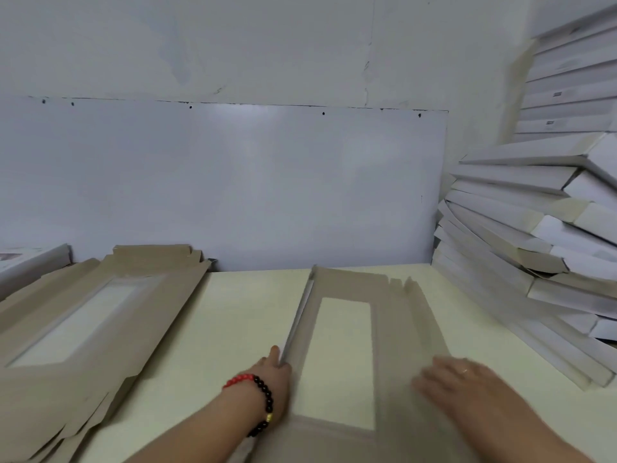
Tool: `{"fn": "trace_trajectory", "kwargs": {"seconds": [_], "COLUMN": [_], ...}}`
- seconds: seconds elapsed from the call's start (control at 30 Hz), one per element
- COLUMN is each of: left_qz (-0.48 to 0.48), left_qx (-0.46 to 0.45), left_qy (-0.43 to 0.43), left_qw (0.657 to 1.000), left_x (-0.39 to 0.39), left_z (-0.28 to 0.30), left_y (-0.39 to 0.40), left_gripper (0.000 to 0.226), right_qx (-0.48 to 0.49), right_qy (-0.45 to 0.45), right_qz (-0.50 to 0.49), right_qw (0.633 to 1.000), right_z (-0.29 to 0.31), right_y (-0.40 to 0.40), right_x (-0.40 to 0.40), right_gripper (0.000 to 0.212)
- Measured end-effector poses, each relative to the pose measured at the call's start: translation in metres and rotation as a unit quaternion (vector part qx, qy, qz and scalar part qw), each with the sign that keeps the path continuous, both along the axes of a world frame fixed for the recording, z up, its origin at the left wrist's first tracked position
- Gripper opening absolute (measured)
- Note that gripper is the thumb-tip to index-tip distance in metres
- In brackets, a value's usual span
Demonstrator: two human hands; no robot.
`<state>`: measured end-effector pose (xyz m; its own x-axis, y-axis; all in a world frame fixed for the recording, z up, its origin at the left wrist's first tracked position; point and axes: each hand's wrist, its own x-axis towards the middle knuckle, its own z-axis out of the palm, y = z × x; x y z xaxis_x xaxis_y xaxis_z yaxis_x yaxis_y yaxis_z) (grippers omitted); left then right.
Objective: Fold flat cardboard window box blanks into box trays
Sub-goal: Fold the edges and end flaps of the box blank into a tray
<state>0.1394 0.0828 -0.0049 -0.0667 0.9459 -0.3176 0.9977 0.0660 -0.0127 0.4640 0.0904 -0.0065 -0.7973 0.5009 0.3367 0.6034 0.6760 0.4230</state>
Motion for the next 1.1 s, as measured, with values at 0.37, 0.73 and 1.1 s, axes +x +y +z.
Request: {"fn": "trace_trajectory", "kwargs": {"seconds": [0.37, 0.73, 1.1], "left_qz": [-0.15, -0.079, -0.109], "left_qx": [0.048, 0.082, 0.04], "left_qy": [0.185, -0.128, 0.068], "left_qw": [0.97, 0.985, 0.991], "left_x": [-0.057, -0.001, 0.025], "left_z": [-0.003, 0.038, 0.003], "left_y": [0.029, 0.009, -0.055], "left_gripper": [0.082, 0.085, 0.038], "right_qx": [-0.038, -0.231, -0.153], "right_qy": [-0.099, -0.06, -0.045], "right_qz": [-0.005, -0.116, -0.073], "right_qw": [0.994, 0.964, 0.984], "right_z": [0.011, -0.003, -0.011], "right_y": [0.027, 0.018, 0.006], "right_x": [-0.006, -0.052, -0.074], "right_gripper": [0.011, 0.009, 0.038]}}
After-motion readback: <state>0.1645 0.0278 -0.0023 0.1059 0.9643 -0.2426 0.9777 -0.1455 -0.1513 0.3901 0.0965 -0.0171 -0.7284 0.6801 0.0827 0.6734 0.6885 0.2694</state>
